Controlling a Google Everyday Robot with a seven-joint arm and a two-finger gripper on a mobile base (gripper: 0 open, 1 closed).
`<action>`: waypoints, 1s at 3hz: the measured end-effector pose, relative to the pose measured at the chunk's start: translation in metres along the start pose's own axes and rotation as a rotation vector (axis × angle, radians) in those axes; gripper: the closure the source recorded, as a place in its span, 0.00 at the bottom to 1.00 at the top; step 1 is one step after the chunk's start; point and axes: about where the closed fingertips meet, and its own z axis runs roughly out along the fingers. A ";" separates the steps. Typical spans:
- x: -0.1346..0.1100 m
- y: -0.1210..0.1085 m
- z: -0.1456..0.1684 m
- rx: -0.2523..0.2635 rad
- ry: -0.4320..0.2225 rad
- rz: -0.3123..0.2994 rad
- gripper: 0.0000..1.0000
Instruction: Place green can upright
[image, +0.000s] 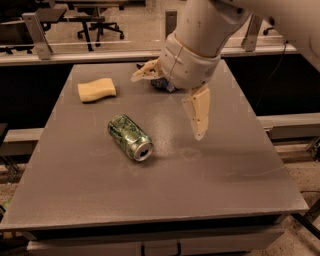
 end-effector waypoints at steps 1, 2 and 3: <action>-0.023 -0.017 0.022 -0.023 -0.072 -0.202 0.00; -0.033 -0.024 0.034 -0.012 -0.106 -0.314 0.00; -0.044 -0.028 0.042 -0.006 -0.118 -0.439 0.00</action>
Offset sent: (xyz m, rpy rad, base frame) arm -0.0113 0.0631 -0.0284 0.0509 -0.0338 0.4632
